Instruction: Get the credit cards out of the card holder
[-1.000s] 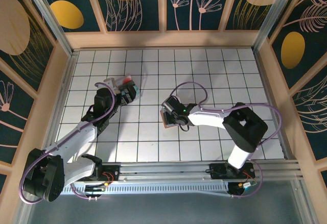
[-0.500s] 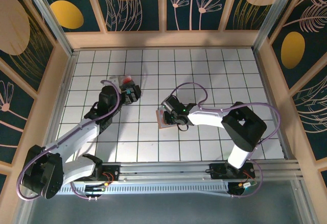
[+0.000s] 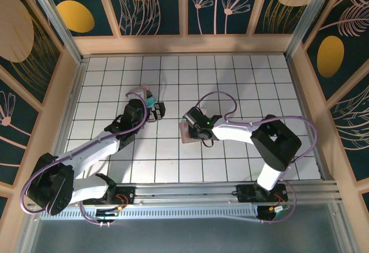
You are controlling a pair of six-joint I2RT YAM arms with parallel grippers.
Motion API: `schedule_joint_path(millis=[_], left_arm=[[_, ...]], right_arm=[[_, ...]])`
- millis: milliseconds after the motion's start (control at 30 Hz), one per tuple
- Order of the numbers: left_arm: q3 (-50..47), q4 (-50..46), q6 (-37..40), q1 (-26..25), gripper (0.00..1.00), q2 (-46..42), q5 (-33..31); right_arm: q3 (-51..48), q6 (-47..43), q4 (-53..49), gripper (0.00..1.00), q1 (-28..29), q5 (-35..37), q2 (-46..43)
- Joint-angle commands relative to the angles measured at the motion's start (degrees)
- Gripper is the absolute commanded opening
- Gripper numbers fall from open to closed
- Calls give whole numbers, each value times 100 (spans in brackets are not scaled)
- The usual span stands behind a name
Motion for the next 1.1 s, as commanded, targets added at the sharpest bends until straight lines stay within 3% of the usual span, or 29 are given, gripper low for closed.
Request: schedule_joint_path(millis=[0,533,900,1067], left_arm=[[191,20,51,-20,99,40,-125],[396,-98,209,-85,99,224,-44],[1092,-1223,502,-1616,99,1148,-1815],[1188,-1369,222,-1983,99,1664,-1663]], right_arm=[[37,136,-370,42,-68,451,-314],[-504,215,-308,43,-562,519,-873],[-1372,258,263,42,-1144,-82,-1354],[-1498,185,133,42,-1468,-148,-1842]])
